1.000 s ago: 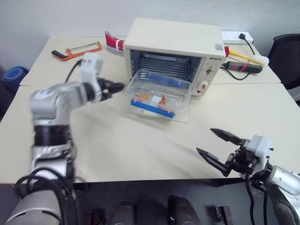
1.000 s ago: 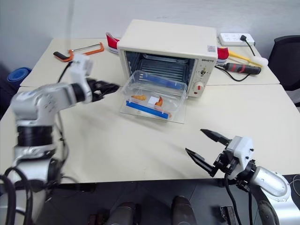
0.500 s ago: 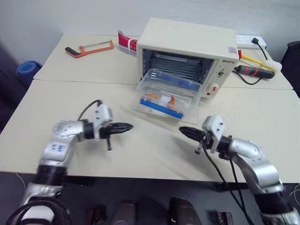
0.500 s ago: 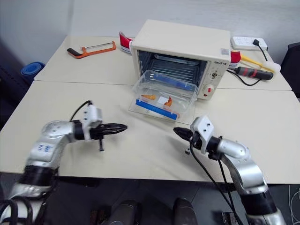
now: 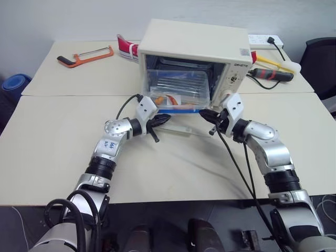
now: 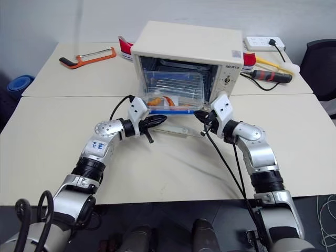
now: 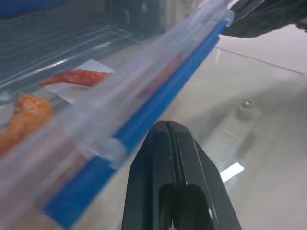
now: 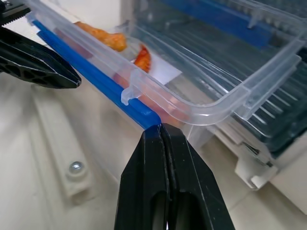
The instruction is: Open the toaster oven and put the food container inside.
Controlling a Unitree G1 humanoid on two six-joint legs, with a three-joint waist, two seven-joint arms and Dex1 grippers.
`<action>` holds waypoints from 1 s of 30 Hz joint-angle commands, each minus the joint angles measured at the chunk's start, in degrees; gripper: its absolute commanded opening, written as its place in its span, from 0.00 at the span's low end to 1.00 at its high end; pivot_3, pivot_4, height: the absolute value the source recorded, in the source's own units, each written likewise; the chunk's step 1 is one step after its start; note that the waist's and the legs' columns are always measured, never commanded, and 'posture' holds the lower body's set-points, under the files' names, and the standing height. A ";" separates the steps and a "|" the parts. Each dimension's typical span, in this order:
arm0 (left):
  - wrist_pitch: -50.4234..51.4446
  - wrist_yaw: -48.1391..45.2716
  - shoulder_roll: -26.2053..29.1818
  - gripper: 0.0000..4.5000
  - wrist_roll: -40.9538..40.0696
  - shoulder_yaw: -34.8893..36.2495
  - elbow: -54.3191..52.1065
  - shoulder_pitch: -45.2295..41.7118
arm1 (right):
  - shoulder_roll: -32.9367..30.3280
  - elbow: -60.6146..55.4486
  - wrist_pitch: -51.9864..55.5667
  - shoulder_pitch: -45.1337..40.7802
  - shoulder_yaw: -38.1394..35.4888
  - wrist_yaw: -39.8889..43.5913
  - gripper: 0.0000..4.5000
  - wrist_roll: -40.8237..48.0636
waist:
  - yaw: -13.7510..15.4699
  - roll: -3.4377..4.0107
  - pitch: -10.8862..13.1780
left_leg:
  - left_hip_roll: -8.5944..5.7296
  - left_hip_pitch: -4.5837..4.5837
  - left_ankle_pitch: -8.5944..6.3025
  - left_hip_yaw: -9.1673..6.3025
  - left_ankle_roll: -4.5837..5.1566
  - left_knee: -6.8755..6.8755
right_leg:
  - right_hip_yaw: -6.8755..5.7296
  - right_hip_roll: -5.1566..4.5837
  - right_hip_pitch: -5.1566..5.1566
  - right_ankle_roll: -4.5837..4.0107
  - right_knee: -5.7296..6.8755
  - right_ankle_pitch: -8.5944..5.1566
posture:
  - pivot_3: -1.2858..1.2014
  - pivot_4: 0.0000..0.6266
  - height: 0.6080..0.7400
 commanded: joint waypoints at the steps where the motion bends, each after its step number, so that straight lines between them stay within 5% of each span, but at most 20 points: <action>1: -1.80 2.09 -1.07 0.00 -1.30 3.18 3.05 -3.94 | 1.65 0.43 -2.68 -1.86 -0.23 0.14 0.01 -0.41 | -0.15 0.00 0.00 | 0.00 0.00 0.00 0.00 0.00 -0.01 | 0.00 0.00 -0.01 0.00 0.00 0.00 | 0.52 0.24 1.00; 10: -4.42 7.99 -1.97 0.00 -1.35 8.31 15.53 -12.06 | 5.34 7.30 -6.60 -6.10 -1.08 -2.73 0.01 -2.82 | -0.03 0.00 0.00 | -0.01 -0.01 0.01 -0.01 -0.02 -0.05 | -0.07 -0.02 -0.04 0.00 0.01 0.00 | 0.52 0.24 1.00; 23: -10.49 14.13 -5.56 0.00 0.74 11.14 30.50 -20.17 | 5.74 34.25 -18.65 -20.76 -3.89 -9.20 0.01 -6.73 | -0.57 0.00 0.00 | -0.02 -0.02 0.01 -0.01 -0.02 -0.15 | -0.17 -0.08 -0.09 0.00 0.02 0.00 | 0.52 0.24 1.00; 30: -3.01 1.21 1.37 0.04 -2.27 10.23 11.83 -9.86 | 1.93 9.26 -2.89 -9.34 -3.10 6.67 0.00 2.32 | -1.41 0.02 0.00 | 0.01 -0.03 0.01 -0.03 -0.02 -0.18 | -0.32 -0.08 -0.13 0.00 0.05 0.00 | 0.52 0.24 1.00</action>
